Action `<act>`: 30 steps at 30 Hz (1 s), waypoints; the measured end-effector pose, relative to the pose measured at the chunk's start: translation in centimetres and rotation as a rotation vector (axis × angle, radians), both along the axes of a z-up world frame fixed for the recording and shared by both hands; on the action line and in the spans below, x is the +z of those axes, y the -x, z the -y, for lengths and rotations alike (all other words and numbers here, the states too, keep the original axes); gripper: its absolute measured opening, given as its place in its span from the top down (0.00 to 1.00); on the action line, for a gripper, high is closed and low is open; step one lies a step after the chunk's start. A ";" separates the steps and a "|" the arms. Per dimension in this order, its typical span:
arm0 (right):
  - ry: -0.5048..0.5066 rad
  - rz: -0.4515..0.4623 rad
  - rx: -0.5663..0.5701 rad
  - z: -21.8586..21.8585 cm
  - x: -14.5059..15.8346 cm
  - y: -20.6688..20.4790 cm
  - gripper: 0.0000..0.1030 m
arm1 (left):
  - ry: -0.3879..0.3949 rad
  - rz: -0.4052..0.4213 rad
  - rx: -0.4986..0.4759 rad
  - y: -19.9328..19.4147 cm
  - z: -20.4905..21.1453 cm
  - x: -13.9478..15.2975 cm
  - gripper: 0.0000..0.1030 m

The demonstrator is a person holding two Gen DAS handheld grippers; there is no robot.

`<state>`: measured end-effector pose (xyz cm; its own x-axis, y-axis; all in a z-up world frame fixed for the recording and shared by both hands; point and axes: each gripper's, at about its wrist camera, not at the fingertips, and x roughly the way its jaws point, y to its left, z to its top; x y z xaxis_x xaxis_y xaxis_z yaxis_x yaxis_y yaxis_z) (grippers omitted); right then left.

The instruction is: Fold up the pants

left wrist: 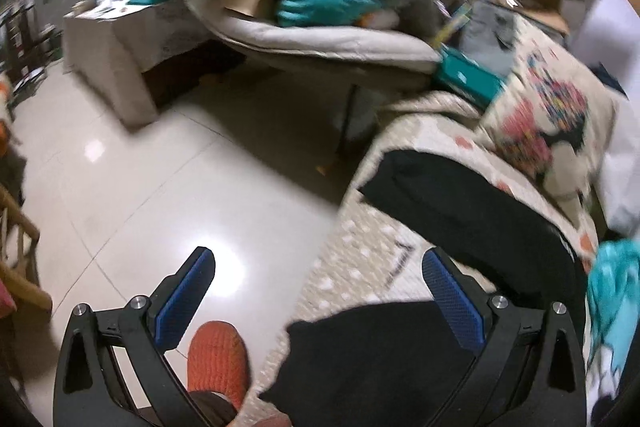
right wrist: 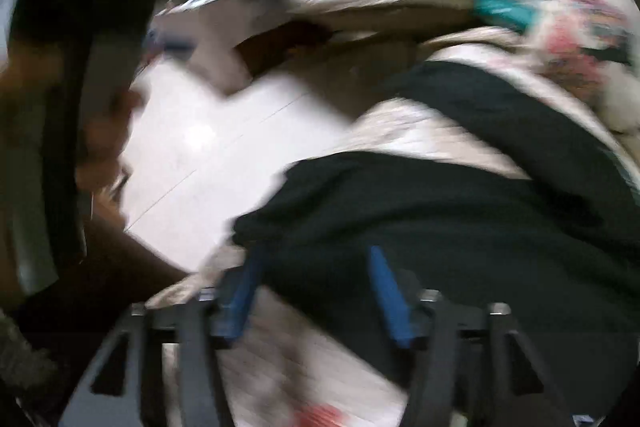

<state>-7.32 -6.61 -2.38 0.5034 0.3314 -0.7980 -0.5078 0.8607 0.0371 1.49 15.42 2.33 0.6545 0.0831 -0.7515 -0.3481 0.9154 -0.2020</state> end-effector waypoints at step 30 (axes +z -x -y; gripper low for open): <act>0.401 -0.173 -0.997 23.5 -2.2 -1.7 0.55 | -0.029 -0.108 -0.242 -0.9 7.6 -3.8 0.00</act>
<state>-5.62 -30.12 -4.57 0.2716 -0.4640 -0.8432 0.4109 0.8481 -0.3344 2.39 7.77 -1.44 0.5738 -0.0437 -0.8178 -0.1362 0.9796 -0.1479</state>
